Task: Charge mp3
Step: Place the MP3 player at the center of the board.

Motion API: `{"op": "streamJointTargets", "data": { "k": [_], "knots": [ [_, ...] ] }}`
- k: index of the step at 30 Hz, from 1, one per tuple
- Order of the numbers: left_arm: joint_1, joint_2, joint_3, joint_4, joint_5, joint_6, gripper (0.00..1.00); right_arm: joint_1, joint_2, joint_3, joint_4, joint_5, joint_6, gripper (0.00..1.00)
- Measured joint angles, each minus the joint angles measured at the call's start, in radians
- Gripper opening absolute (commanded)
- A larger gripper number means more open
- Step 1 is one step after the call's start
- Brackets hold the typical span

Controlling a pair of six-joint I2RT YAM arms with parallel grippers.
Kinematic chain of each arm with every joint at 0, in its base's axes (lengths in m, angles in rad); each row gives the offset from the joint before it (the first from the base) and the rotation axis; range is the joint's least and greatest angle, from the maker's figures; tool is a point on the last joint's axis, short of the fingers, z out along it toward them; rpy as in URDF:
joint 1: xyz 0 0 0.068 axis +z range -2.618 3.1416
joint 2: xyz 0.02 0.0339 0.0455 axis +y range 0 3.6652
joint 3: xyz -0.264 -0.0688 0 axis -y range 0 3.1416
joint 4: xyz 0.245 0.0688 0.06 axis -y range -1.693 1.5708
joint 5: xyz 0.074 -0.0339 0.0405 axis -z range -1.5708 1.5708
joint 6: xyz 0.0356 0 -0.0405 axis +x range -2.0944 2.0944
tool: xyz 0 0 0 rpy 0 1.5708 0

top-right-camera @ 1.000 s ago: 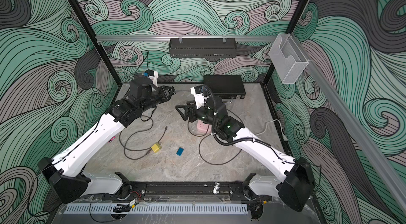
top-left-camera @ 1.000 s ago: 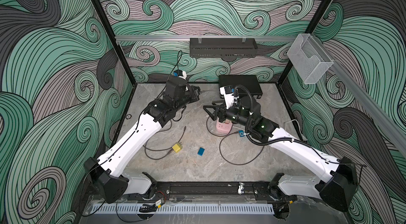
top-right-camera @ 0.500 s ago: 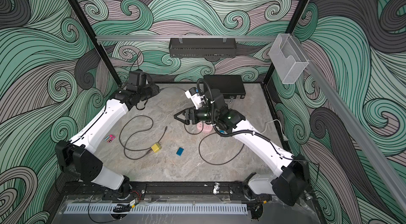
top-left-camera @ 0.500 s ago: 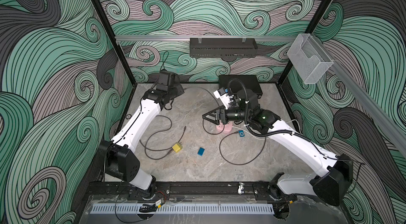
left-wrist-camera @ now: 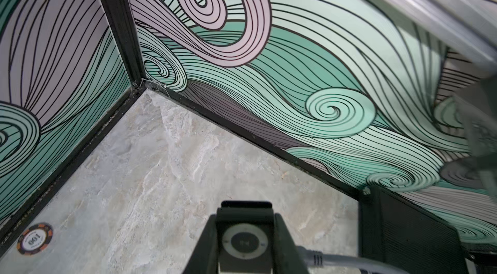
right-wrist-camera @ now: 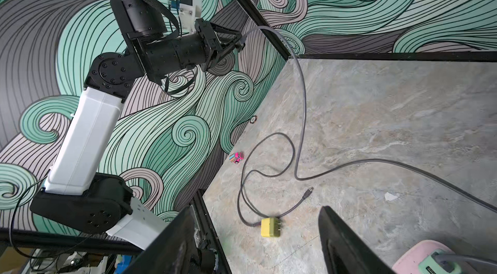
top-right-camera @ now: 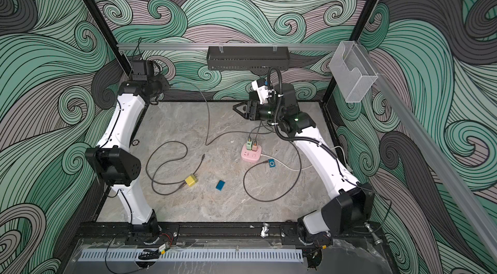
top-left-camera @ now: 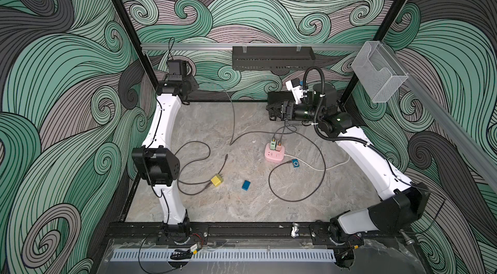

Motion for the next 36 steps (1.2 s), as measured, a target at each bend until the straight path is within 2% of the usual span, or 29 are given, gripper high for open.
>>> {"op": "streamJointTargets", "data": {
  "k": [5, 12, 17, 28, 34, 35, 36],
  "knots": [
    [0.015, 0.234, 0.202, -0.053, -0.005, 0.010, 0.18, -0.027, 0.121, 0.050, -0.008, -0.016, 0.016, 0.70],
    [0.017, 0.430, 0.210, -0.101, 0.019, -0.001, 0.19, -0.048, 0.245, 0.096, -0.038, -0.035, 0.012, 0.69],
    [0.018, 0.501, 0.183, -0.140, 0.026, -0.019, 0.19, -0.048, 0.266, 0.107, -0.049, -0.056, 0.007, 0.69],
    [0.042, 0.566, 0.164, -0.158, 0.039, -0.043, 0.30, -0.048, 0.277, 0.116, -0.063, -0.109, -0.007, 0.68],
    [0.042, 0.573, 0.163, -0.167, 0.072, -0.042, 0.38, -0.048, 0.277, 0.116, -0.080, -0.114, -0.016, 0.68],
    [0.042, 0.573, 0.163, -0.169, 0.077, -0.042, 0.47, -0.048, 0.276, 0.116, -0.083, -0.114, -0.018, 0.68],
    [0.046, 0.573, 0.163, -0.172, 0.082, -0.043, 0.62, -0.048, 0.275, 0.116, -0.087, -0.114, -0.021, 0.68]
  ]
}}
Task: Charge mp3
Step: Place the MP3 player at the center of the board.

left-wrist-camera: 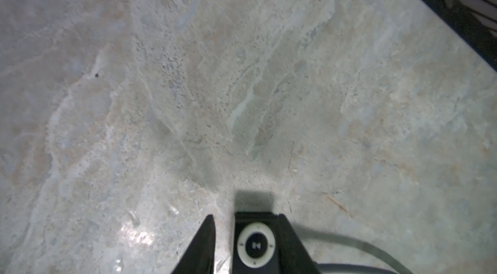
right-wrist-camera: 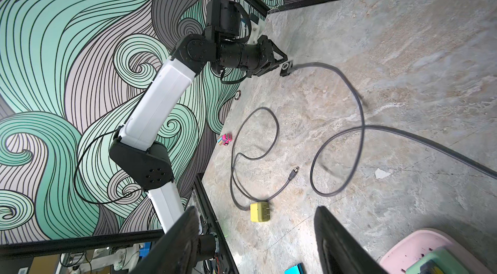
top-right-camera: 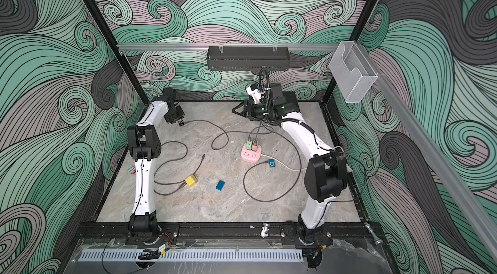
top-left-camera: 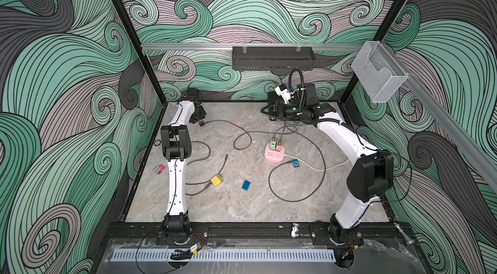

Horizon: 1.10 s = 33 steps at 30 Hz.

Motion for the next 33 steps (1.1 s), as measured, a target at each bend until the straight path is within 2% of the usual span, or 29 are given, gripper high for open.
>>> {"op": "streamJointTargets", "data": {
  "k": [6, 8, 11, 14, 16, 19, 22, 28, 33],
  "knots": [
    [0.000, -0.023, -0.030, -0.041, 0.061, 0.016, 0.59, 0.002, -0.025, -0.007, -0.040, 0.008, -0.019, 0.66],
    [-0.008, -0.094, -0.128, -0.046, 0.072, 0.043, 0.59, 0.006, -0.035, -0.007, -0.061, 0.024, -0.026, 0.66],
    [-0.039, -0.289, -0.350, -0.067, 0.080, 0.093, 0.59, 0.023, -0.051, -0.007, -0.105, 0.060, -0.046, 0.66],
    [-0.130, -0.544, -0.556, -0.091, 0.076, 0.135, 0.59, 0.055, -0.065, -0.010, -0.143, 0.097, -0.070, 0.66],
    [-0.228, -0.727, -0.692, -0.099, 0.080, 0.150, 0.59, 0.080, -0.075, -0.023, -0.152, 0.109, -0.074, 0.66],
    [-0.372, -0.919, -0.871, -0.119, 0.096, 0.157, 0.61, 0.113, -0.089, -0.067, -0.153, 0.124, -0.070, 0.65],
    [-0.475, -1.018, -1.059, -0.150, 0.083, 0.146, 0.64, 0.134, -0.097, -0.118, -0.152, 0.146, -0.064, 0.65],
    [-0.592, -1.155, -1.400, -0.146, 0.063, 0.074, 0.67, 0.175, -0.150, -0.236, -0.136, 0.190, -0.041, 0.65],
    [-0.617, -1.198, -1.483, -0.094, 0.013, 0.048, 0.69, 0.198, -0.231, -0.309, -0.121, 0.207, -0.017, 0.65]
  ]
}}
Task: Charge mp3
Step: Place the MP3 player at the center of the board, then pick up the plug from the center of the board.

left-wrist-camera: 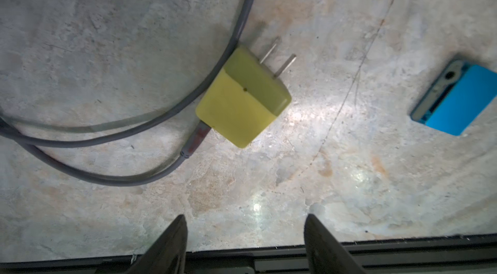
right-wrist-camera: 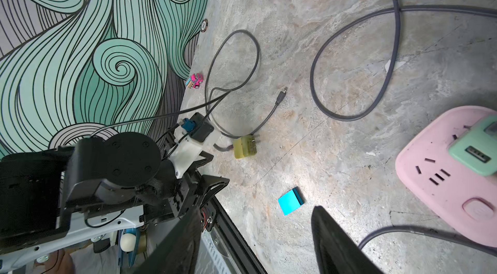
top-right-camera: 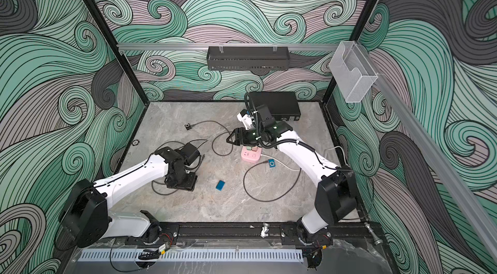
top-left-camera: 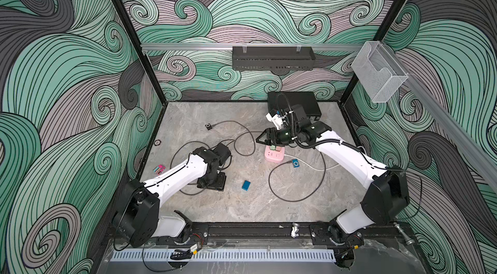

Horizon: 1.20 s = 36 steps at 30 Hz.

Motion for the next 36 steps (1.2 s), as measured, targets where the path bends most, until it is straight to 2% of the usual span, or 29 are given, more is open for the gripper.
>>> {"op": "streamJointTargets", "data": {
  "k": [6, 11, 15, 19, 36],
  "knots": [
    [0.000, 0.080, -0.032, 0.114, -0.063, 0.021, 0.70, 0.001, -0.077, -0.050, 0.019, 0.024, 0.006, 0.66],
    [-0.004, 0.225, 0.039, 0.145, -0.111, 0.066, 0.69, 0.001, -0.096, -0.080, 0.029, 0.030, 0.010, 0.66],
    [-0.004, 0.290, 0.094, 0.164, -0.125, 0.099, 0.65, 0.001, -0.097, -0.100, 0.030, 0.031, 0.011, 0.66],
    [-0.004, 0.314, 0.100, 0.169, -0.111, 0.129, 0.59, 0.001, -0.107, -0.118, 0.030, 0.035, 0.010, 0.66],
    [-0.009, 0.326, 0.093, 0.116, 0.018, 0.116, 0.69, 0.001, -0.170, -0.156, 0.027, 0.050, -0.005, 0.67]
  ]
}}
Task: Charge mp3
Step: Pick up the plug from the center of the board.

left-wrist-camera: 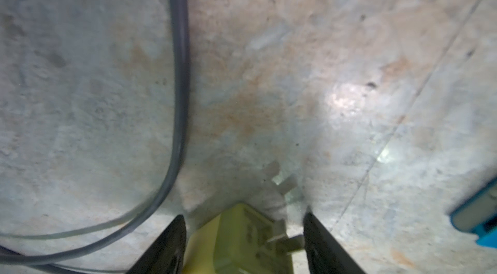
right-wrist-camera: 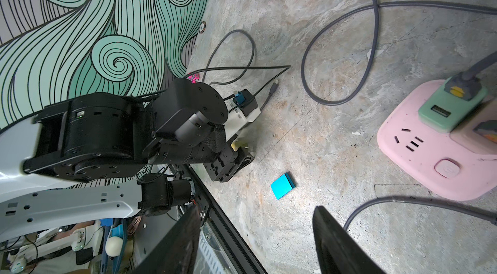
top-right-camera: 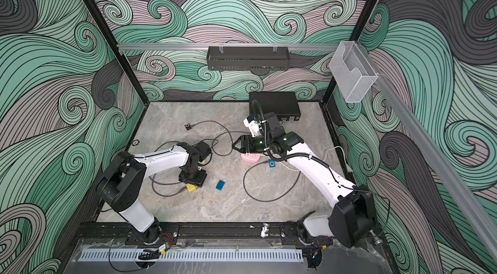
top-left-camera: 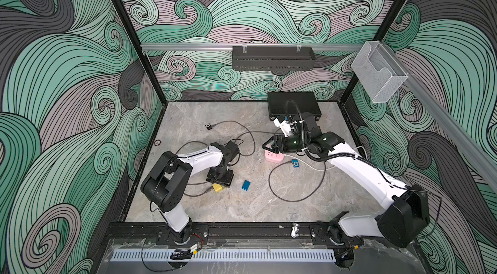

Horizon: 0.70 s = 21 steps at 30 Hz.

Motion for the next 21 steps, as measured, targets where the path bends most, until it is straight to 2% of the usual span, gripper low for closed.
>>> {"op": "streamJointTargets", "data": {
  "k": [12, 21],
  "knots": [
    [-0.063, -0.088, 0.003, -0.075, -0.090, -0.053, 0.74, 0.000, -0.005, -0.001, 0.003, -0.010, 0.000, 0.69],
    [-0.109, -0.004, -0.004, -0.055, -0.097, -0.064, 0.73, 0.000, -0.044, -0.007, 0.017, -0.043, -0.008, 0.71]
  ]
}}
